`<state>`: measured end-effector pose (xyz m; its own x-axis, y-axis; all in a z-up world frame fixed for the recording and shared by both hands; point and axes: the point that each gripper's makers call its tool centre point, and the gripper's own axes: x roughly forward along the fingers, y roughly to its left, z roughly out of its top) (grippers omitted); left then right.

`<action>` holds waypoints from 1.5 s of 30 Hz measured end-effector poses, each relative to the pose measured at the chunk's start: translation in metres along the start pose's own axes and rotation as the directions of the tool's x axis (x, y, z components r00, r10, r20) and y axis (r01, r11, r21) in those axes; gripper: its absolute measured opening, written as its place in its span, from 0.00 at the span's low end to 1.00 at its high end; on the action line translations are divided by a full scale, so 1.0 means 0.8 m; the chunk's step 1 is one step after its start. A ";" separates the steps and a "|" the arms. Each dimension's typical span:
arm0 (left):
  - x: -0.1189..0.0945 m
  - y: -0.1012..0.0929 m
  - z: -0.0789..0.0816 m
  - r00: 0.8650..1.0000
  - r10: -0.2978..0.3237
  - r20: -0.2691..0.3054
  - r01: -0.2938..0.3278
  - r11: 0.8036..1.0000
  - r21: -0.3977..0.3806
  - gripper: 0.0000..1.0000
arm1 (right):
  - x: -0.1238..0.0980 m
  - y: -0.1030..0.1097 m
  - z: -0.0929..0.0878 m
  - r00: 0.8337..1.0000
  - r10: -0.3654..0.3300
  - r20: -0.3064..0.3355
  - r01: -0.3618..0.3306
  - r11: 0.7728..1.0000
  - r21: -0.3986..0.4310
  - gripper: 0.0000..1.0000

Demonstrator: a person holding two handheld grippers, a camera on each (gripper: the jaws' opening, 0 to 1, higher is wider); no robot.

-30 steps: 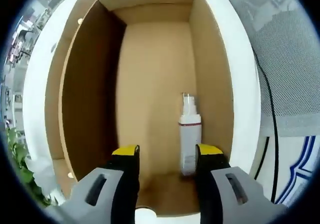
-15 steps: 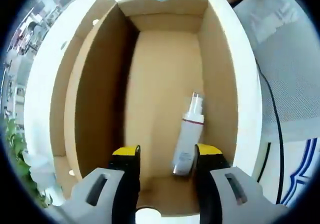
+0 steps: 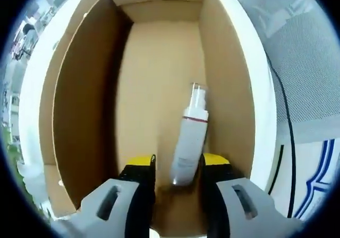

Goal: Operate the shoe box by opening the lid, removing the specified soft item, and placing it in the target area until the item is outside and the box remains undamaged.

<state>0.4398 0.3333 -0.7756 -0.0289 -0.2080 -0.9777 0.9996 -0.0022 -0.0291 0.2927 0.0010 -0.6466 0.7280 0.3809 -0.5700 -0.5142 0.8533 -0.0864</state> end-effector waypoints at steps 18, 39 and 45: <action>0.003 -0.001 0.002 0.998 0.041 0.051 -0.038 0.998 -0.058 0.17 | 0.001 0.002 0.000 1.000 0.010 0.005 -0.010 1.000 0.018 0.91; -0.026 -0.005 0.016 0.991 0.088 0.105 -0.069 0.983 -0.172 0.15 | 0.000 0.007 0.005 0.999 0.029 0.025 -0.030 0.999 0.027 0.91; -0.042 -0.010 0.029 0.984 0.114 0.136 -0.090 0.981 -0.169 0.15 | -0.002 0.009 0.009 0.998 0.036 0.044 -0.037 0.999 0.027 0.90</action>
<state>0.4328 0.3173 -0.7380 0.0861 -0.3385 -0.9370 0.9829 0.1822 0.0245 0.2912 0.0090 -0.6407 0.7283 0.4264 -0.5365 -0.5284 0.8479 -0.0433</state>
